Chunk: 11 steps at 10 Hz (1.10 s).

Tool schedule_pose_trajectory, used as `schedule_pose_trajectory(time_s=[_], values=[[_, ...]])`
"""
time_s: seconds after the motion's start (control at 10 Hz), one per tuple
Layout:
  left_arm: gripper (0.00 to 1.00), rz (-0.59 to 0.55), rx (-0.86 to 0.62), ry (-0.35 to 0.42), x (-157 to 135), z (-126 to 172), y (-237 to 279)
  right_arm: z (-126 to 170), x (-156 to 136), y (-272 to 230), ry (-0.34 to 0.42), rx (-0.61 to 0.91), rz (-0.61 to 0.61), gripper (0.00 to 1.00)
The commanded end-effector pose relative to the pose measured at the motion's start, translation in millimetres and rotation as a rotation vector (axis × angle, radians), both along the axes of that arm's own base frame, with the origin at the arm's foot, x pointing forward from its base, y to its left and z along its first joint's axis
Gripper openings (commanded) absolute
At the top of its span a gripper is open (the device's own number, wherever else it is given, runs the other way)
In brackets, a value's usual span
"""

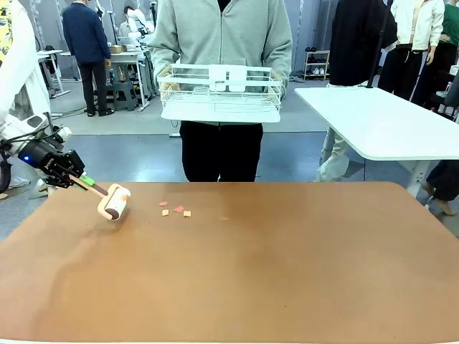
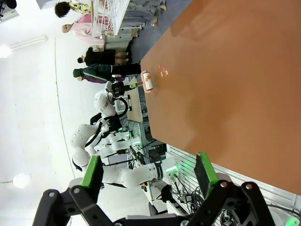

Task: Clean the table.
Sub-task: Clean the table with the Lint Roller when the human lifts the Dish drying rack.

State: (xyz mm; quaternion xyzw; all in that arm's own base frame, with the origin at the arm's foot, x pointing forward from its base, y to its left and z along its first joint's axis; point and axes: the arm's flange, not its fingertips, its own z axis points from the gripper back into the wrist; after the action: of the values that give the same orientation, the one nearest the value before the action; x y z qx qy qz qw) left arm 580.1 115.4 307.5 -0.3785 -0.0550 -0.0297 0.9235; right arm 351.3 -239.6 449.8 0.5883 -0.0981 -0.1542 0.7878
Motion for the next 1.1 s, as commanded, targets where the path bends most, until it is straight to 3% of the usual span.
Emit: schedule_pose_trajectory(time_s=[0.0,0.2,0.4,1.0], values=[[0.21,-0.008,0.01,0.004,0,-2,-1,2,-4,2,-0.012,0.008,0.0,1.0],[0.21,-0.004,0.001,0.003,0,-1,-1,2,-4,2,-0.012,0.008,0.0,1.0],[0.01,0.057,0.009,-0.055,10,-12,-6,2,-4,2,-0.012,0.008,0.0,1.0],[0.01,-0.003,-0.023,-0.006,22,-31,-21,2,-4,2,-0.012,0.008,0.0,1.0]])
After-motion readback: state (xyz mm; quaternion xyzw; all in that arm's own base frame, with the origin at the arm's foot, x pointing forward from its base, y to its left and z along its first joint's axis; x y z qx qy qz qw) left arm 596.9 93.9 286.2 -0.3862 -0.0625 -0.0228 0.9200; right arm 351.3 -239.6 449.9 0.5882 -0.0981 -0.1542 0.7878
